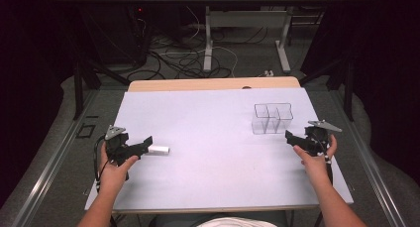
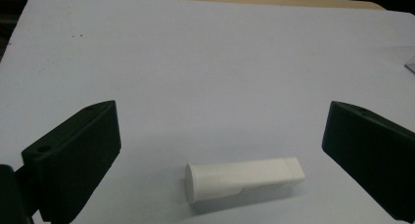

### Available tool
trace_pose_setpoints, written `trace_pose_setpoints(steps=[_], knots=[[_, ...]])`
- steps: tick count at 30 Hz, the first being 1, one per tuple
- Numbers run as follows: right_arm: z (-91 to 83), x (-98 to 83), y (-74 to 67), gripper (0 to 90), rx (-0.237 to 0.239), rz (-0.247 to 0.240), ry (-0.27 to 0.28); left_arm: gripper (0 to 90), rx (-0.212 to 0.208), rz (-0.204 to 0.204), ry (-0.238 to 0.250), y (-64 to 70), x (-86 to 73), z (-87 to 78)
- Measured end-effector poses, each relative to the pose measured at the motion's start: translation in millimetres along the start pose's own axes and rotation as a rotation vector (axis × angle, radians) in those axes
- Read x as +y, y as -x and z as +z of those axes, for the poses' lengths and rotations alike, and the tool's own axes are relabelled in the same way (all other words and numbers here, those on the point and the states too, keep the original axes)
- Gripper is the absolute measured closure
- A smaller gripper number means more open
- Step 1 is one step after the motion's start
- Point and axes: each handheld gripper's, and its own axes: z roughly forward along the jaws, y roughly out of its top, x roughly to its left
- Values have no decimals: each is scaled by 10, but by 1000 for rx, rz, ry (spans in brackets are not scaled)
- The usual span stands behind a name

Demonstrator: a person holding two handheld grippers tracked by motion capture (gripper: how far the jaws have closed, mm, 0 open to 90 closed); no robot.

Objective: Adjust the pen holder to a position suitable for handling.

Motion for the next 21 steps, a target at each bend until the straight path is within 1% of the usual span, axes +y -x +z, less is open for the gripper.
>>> trace_pose_setpoints(steps=[1,2,3,5,6,7,9,10,11,12,13,14,16,17,18,19,20,21], knots=[[-2,12,11,147,-2,-6,5,8,-4,11,3,10,14,-2],[-4,24,21,147,0,-9,13,8,-4,11,3,10,14,-2],[-15,38,29,148,-6,-15,11,9,-7,23,7,23,21,-7],[-31,54,25,151,-12,-18,33,9,-9,29,13,30,21,-8],[-31,54,25,151,-12,-18,33,9,-12,27,13,39,17,-14],[-65,76,24,159,-39,-29,40,9,-17,28,14,52,13,-18],[-83,88,23,170,-43,-32,49,9,-18,31,11,58,13,-19],[-127,129,23,201,-67,-44,52,9,-19,33,11,65,13,-18],[-137,152,18,214,-71,-32,67,9,-19,39,9,70,12,-21],[-137,152,18,214,-71,-32,67,9,-20,44,9,73,10,-23],[-147,214,32,255,-84,-18,91,10,-20,46,7,78,7,-25],[-180,256,53,281,-74,-18,61,10,-20,48,9,84,5,-28],[-211,327,74,344,-86,-11,55,10,-20,50,13,87,5,-39],[-218,367,93,356,-84,-18,52,10,-18,50,17,86,7,-40],[-207,403,94,370,-84,-12,66,10,-17,48,19,86,6,-38],[-217,447,108,381,-83,-28,52,10,-16,48,17,86,5,-36],[-199,484,107,385,-80,-26,65,11,-15,50,13,86,1,-24],[-193,526,111,393,-75,-33,62,11,-15,50,13,86,1,-24]])
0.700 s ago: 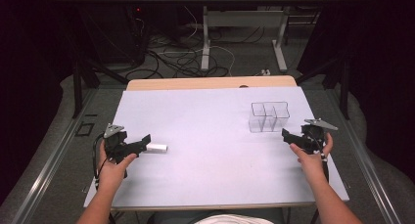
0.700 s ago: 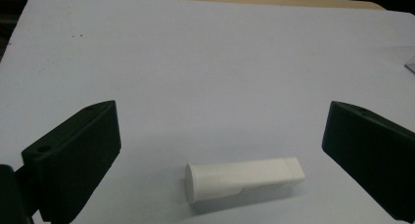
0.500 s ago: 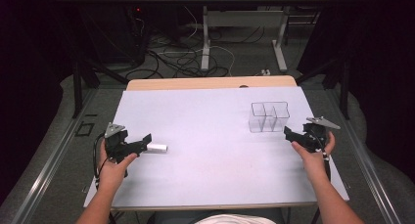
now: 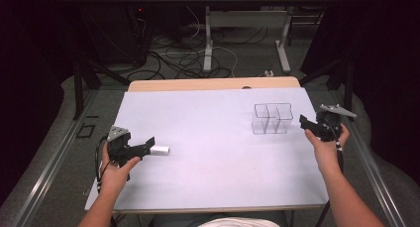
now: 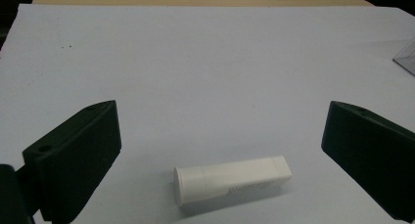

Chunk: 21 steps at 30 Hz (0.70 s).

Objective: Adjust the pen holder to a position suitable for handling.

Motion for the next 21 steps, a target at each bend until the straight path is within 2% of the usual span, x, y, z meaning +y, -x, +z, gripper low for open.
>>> trace_pose_setpoints(steps=[7,10,12,13,14,16,18,21], knots=[[113,205,-12,458,9,-46,-23,14,8,-5,-7,1,-10,14],[177,257,-23,491,17,-42,-24,14,9,-6,-7,2,-11,13],[224,287,-28,552,14,-55,-27,15,9,-4,-7,1,-13,15],[224,287,-28,552,14,-55,-27,15,10,-3,-9,0,-13,16],[275,316,-24,614,29,-62,-36,15,10,-3,-11,-1,-14,17],[332,341,-29,663,23,-57,-40,16,11,-4,-9,-5,-15,17],[352,356,-18,675,30,-64,-46,16,11,-6,-8,-12,-15,17],[451,380,-29,738,25,-62,-63,18,14,-6,-12,-24,-17,25]])
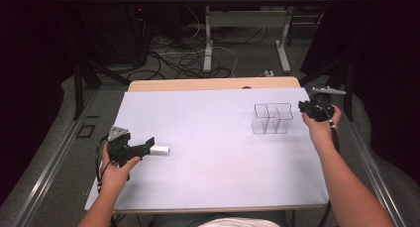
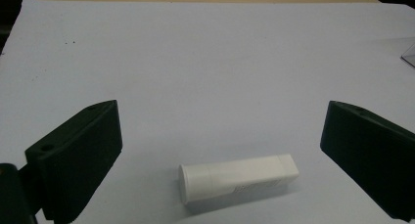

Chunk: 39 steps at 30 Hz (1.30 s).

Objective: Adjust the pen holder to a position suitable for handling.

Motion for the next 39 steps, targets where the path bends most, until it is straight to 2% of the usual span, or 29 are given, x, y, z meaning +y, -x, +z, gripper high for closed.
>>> trace_pose_setpoints(steps=[6,15,16,26,30,33,39], knots=[[125,26,-13,837,12,-39,-28,21,2,-6,-6,-8,-4,6],[269,-21,-59,892,18,-40,-79,23,2,-6,-12,-13,-8,12],[283,-26,-70,894,22,-29,-80,24,3,-5,-13,-14,-8,13],[337,-57,-146,900,37,-47,-96,27,5,-5,-12,-16,-9,17],[376,-112,-160,900,28,-33,-119,27,5,-1,-9,-16,-8,20],[371,-140,-144,900,39,-12,-99,27,5,-2,-11,-15,-9,21],[352,-148,-167,900,27,5,-103,28,6,-1,-11,-10,-7,20]])
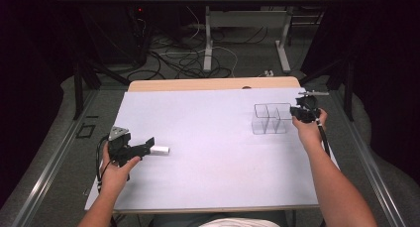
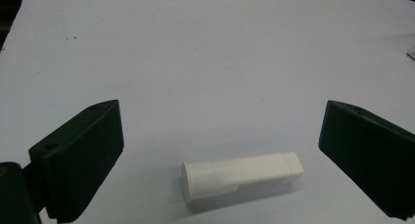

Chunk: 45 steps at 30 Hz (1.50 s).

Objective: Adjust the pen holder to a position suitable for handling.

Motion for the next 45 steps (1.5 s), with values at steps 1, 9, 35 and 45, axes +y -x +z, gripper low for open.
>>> trace_pose_setpoints(steps=[1,9,35,45], knots=[[-3,-2,-4,900,6,4,-1,28,0,0,0,0,0,0],[-12,-17,-190,900,34,-3,-15,28,2,0,-4,4,0,2],[-63,-134,-1357,900,212,-40,-98,30,2,3,1,-3,2,-1],[-40,-188,-1677,900,273,-83,-80,31,3,3,-2,0,0,0]])
